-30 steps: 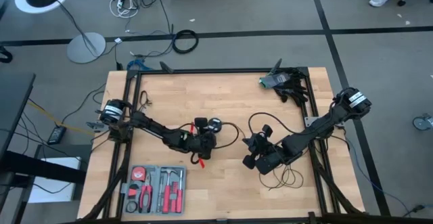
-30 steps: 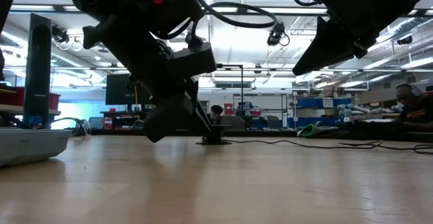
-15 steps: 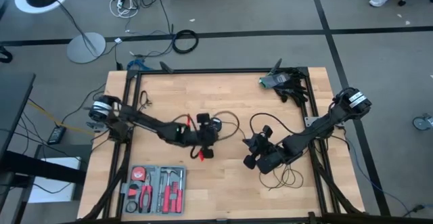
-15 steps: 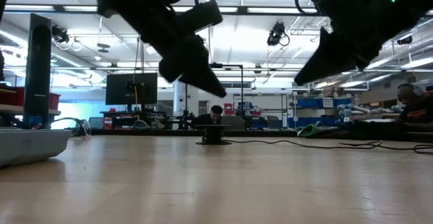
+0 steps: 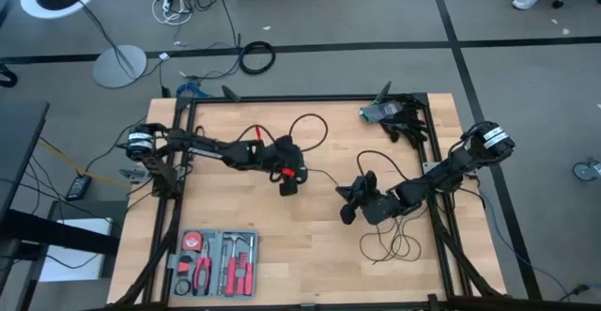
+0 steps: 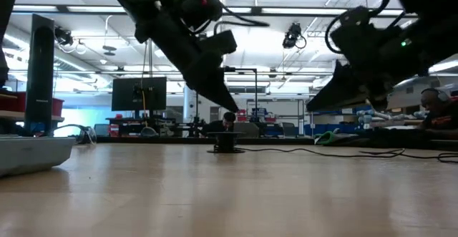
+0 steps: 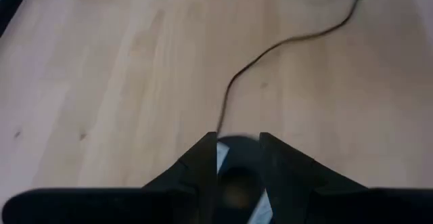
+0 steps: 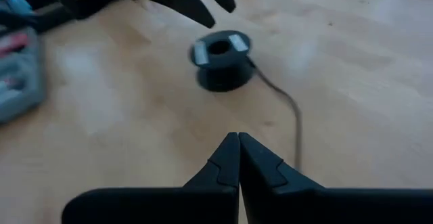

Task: Coil cords
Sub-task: Uncoil the black wire from the spool

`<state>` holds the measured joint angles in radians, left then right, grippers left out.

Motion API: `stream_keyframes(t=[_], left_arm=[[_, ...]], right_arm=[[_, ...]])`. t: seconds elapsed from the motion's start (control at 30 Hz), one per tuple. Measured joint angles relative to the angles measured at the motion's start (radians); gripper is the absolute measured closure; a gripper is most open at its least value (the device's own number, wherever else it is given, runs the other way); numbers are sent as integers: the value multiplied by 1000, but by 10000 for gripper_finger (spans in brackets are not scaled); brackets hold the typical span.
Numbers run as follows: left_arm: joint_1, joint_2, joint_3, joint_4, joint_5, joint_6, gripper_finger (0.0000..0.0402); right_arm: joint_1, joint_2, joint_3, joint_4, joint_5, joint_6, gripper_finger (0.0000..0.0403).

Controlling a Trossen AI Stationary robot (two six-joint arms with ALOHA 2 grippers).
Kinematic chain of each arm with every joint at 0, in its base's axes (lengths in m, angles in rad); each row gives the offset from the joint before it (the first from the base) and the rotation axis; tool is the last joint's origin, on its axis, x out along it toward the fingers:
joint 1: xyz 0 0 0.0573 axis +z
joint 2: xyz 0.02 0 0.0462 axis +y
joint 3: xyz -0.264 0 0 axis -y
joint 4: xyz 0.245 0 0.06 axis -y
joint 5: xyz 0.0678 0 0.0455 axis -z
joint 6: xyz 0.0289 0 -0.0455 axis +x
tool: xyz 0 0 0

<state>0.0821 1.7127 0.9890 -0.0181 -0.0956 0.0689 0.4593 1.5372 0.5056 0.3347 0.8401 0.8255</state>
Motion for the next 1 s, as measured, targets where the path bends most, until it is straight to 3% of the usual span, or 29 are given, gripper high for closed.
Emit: stream_keyframes(t=[0.27, 0.47, 0.63, 1.0], left_arm=[[68, 7, 0, -20, 0, 56, 286], [74, 7, 0, -16, -68, 58, 286], [74, 7, 0, -30, -47, 8, 282], [68, 7, 0, -125, -37, 9, 201]], right_arm=[[-132, 0, 0, 30, -103, -212, 401], [-221, 0, 0, 44, -108, -276, 401], [-272, 0, 0, 47, -110, -304, 392], [-317, -1, 0, 69, -127, -331, 354]])
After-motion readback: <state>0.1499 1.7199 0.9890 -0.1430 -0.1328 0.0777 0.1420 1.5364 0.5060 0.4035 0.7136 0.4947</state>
